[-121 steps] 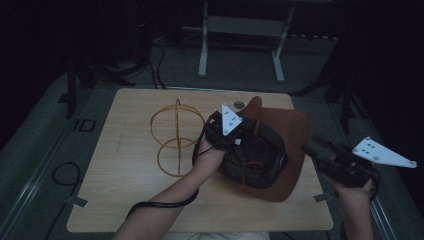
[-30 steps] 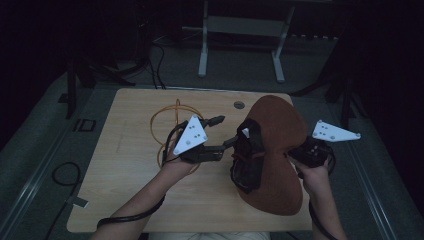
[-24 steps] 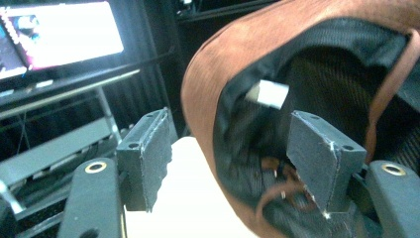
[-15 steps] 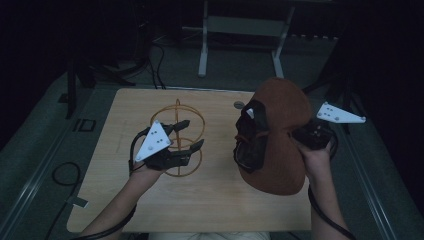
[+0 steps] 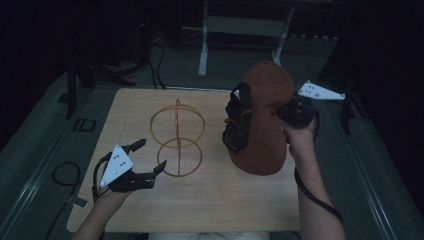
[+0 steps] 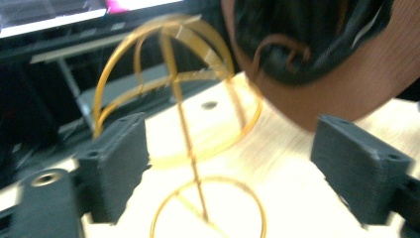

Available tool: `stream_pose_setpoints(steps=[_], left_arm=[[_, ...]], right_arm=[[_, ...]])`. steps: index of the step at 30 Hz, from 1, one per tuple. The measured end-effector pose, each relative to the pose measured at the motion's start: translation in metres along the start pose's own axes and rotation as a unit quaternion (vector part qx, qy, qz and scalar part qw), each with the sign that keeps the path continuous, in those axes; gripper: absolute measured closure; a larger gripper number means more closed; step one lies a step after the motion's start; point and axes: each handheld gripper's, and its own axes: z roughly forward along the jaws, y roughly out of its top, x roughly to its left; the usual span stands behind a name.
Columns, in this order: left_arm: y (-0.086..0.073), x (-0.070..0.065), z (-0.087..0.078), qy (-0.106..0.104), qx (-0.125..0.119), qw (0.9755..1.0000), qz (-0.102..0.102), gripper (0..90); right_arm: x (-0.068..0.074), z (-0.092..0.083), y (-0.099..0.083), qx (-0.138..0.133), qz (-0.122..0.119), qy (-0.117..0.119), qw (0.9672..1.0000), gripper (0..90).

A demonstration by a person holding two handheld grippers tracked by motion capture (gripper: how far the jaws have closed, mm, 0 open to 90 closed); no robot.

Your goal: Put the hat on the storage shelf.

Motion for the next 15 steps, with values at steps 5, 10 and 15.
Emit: stream_pose_setpoints(steps=[5, 10, 15], left_arm=[[-0.036, 0.004, -0.008, 0.026, 0.015, 0.9991, -0.031, 8.1], [-0.068, 0.005, -0.008, 0.042, 0.027, 0.9969, -0.061, 7.5], [-0.087, 0.008, -0.012, 0.068, 0.043, 0.9941, -0.073, 7.5]], right_arm=[[0.002, 0.015, 0.017, -0.009, -0.002, 0.002, 1.0, 87.6], [0.007, 0.034, 0.04, -0.017, -0.015, 0.002, 0.9997, 87.6], [0.015, 0.056, 0.059, -0.018, -0.034, 0.005, 0.9993, 87.5]])
